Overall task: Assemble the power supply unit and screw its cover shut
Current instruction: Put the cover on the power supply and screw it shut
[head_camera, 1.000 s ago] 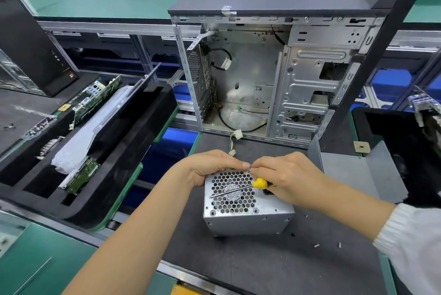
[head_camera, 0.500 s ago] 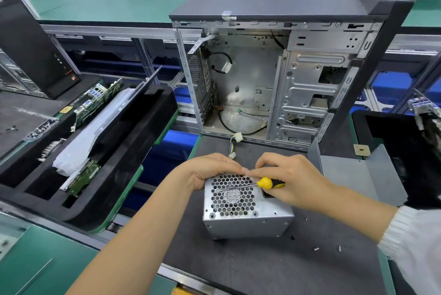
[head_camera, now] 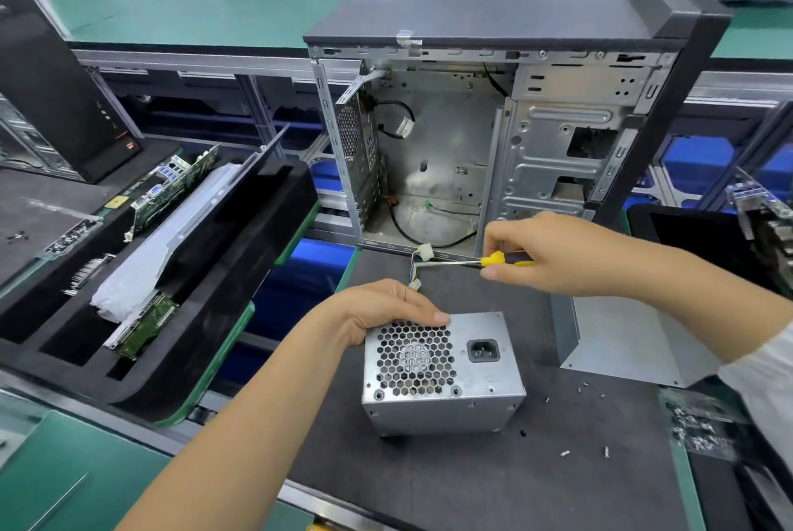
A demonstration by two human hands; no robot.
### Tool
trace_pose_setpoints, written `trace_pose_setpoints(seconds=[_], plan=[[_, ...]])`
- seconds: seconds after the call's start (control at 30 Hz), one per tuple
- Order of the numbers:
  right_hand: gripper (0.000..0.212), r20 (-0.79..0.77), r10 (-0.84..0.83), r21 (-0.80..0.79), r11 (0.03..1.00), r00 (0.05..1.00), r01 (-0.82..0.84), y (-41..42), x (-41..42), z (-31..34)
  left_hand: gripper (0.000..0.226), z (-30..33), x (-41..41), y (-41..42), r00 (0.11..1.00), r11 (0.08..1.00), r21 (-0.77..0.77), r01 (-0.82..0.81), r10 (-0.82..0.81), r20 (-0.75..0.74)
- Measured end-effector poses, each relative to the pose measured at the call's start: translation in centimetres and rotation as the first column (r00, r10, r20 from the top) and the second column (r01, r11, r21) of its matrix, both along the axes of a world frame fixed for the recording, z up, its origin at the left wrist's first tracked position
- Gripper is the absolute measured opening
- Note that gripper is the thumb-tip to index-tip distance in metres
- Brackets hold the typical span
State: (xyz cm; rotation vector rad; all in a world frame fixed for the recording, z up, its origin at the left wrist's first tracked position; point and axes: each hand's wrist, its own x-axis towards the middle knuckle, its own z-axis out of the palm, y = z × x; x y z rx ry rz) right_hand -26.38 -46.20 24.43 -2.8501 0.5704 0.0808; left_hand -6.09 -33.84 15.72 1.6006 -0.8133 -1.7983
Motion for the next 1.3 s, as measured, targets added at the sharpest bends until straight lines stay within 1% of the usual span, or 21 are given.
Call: trace_pose_setpoints(seconds=[0.1,0.3,0.47,0.53,0.63,0.7,0.87,1.13,1.3], plan=[[0.021,-0.039,0.040,-0.118,0.992,0.998,-0.044,0.0,-0.3,2.0,0.030,0.0,0.0,0.0,1.000,1.000,-0.017,0.002,-0.001,0.027],[0.023,-0.181,0.078,-0.252,0.960,0.980,-0.123,0.4,-0.8,3.9,0.033,0.1,0.0,-0.1,0.999,1.000,0.006,-0.007,0.007,0.036],[0.025,-0.180,0.107,-0.285,0.946,0.978,-0.156,1.3,-0.1,3.9,0.033,0.2,-0.1,0.0,1.000,1.000,-0.003,0.005,-0.005,0.013],[0.025,-0.168,0.114,-0.291,0.943,0.979,-0.159,1.6,0.3,3.9,0.032,0.2,-0.2,0.0,1.000,1.000,-0.017,0.010,-0.009,0.030],[0.026,-0.167,0.131,-0.301,0.937,0.977,-0.177,1.8,0.6,4.1,0.021,0.2,0.0,0.1,0.998,0.999,-0.035,0.019,-0.017,0.056],[0.025,-0.179,0.135,-0.297,0.937,0.975,-0.184,1.9,0.7,4.2,0.015,0.1,0.1,0.1,1.000,1.000,-0.023,0.016,-0.016,0.015],[0.023,-0.195,0.135,-0.310,0.931,0.971,-0.192,2.2,1.0,4.4,0.020,0.0,0.3,0.2,0.998,1.000,0.002,0.020,-0.020,-0.054],[0.025,-0.238,0.126,-0.329,0.922,0.963,-0.202,2.5,1.7,4.3,0.019,-0.1,0.2,0.1,0.999,1.000,0.019,-0.019,0.020,-0.041],[0.021,-0.311,0.144,-0.345,0.904,0.940,-0.253,3.2,2.2,4.6,0.014,-0.2,0.1,0.0,0.998,1.000,0.015,-0.028,0.029,-0.049]])
